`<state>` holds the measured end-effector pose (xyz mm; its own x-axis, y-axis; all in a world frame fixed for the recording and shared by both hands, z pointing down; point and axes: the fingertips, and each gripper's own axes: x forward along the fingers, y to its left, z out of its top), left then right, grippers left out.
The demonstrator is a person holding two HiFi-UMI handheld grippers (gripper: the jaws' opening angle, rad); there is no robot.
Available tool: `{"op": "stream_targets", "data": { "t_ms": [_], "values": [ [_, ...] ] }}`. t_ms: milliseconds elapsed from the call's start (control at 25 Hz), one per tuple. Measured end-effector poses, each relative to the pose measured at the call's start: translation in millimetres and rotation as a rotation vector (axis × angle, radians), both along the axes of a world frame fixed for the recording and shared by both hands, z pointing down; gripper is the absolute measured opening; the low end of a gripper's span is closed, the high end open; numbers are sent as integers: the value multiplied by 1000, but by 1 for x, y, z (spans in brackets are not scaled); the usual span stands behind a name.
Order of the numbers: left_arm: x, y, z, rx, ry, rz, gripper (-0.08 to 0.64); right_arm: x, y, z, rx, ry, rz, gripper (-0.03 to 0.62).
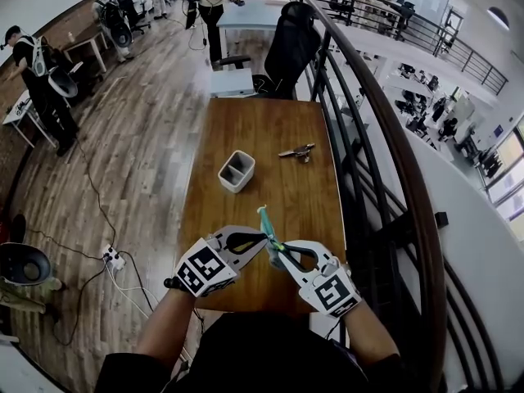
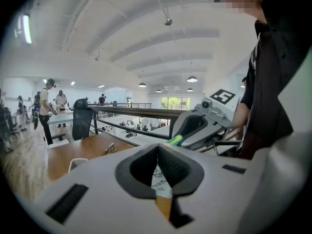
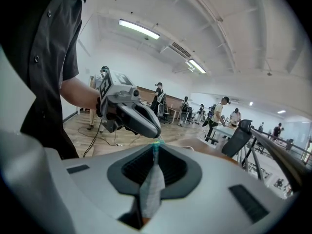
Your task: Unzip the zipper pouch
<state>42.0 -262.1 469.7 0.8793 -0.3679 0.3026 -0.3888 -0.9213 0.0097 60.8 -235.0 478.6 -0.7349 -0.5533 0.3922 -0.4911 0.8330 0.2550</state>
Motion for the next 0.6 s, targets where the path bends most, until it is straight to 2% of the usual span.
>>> {"op": "stream_targets", "data": {
  "t_ms": [280, 600],
  "values": [
    [-11, -15, 13, -17, -9, -71, 14, 6, -1, 1, -3, -3, 11, 31],
    [-20, -21, 15, -10, -25, -91, 14, 9, -4, 2, 6, 8, 23, 31]
  ]
}}
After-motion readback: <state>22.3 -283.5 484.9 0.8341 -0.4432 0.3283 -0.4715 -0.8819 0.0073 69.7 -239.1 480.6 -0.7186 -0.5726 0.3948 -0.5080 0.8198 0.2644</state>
